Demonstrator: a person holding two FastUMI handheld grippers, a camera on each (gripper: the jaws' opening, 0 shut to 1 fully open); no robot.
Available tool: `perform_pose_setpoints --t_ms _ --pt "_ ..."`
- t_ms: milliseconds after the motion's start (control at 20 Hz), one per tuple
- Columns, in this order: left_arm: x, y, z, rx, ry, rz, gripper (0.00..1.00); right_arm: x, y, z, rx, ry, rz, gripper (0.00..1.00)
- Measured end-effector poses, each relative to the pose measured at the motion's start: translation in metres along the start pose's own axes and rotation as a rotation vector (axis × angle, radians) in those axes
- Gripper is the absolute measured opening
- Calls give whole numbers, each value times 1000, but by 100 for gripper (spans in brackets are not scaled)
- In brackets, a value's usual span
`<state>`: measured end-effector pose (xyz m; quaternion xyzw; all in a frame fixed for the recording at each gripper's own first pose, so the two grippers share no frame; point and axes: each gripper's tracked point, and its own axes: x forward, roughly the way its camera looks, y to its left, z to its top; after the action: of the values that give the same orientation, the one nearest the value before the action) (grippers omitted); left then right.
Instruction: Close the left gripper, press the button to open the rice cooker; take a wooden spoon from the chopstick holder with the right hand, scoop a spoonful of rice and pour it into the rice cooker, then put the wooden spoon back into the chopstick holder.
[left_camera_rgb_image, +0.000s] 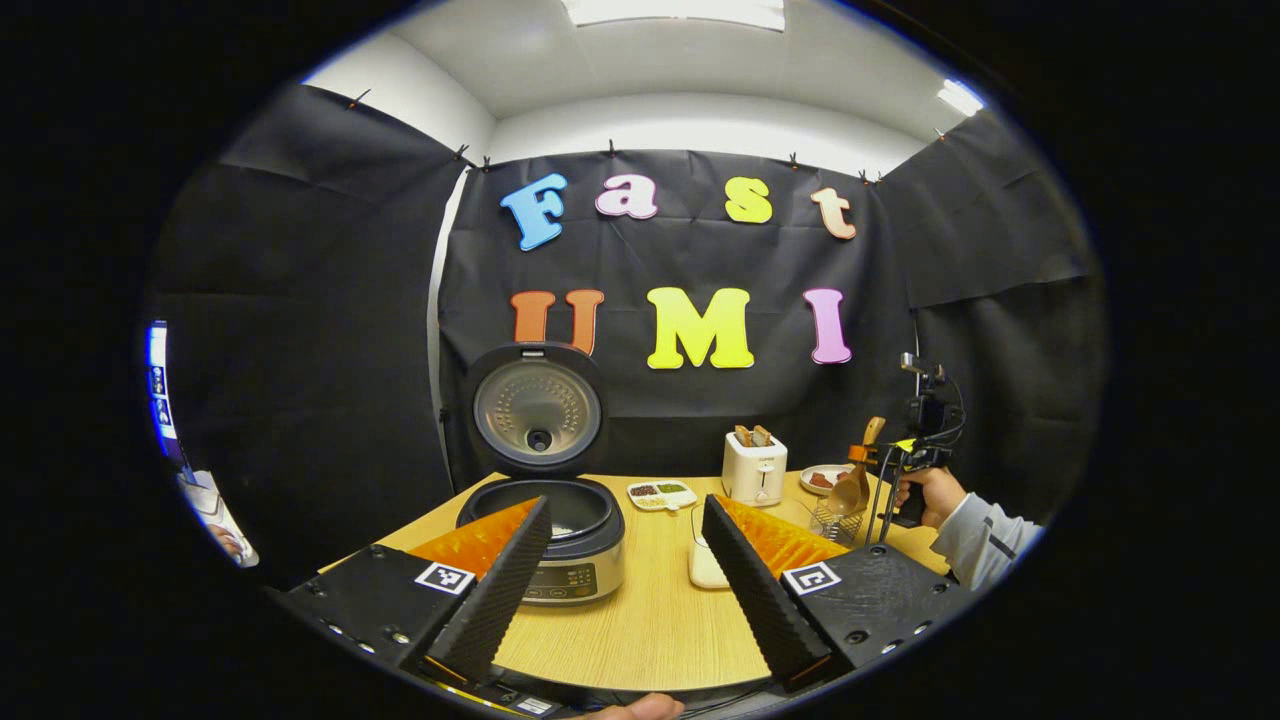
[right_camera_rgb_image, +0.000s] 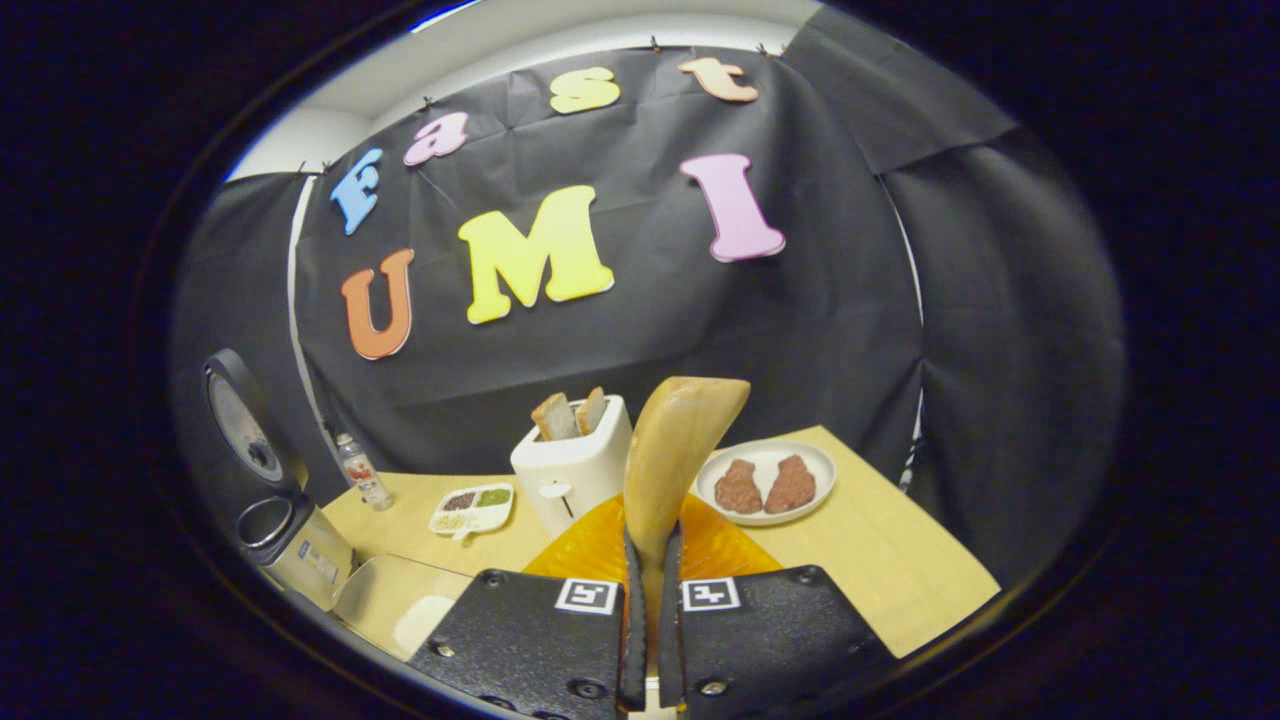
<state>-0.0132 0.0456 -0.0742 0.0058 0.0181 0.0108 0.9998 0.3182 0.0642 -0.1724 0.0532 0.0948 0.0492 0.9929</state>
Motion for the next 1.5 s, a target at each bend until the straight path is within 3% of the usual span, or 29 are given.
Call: perform_pose_setpoints --t_ms 400,850,1300,1450,1500 --pt "-21 1 10 -1 -42 -25 96 -63 94 61 -101 -132 80 10" --pt "-38 26 8 -8 -52 22 96 -56 169 4 -162 -74 151 10" --pt "-34 38 -10 -57 -16 39 96 -15 165 -87 -245 22 76 10" --pt "-28 39 -13 -65 -8 39 96 -5 152 -96 -289 4 -18 10" --pt "-27 39 -13 -68 -7 36 88 -4 150 -99 -308 -2 -36 10"
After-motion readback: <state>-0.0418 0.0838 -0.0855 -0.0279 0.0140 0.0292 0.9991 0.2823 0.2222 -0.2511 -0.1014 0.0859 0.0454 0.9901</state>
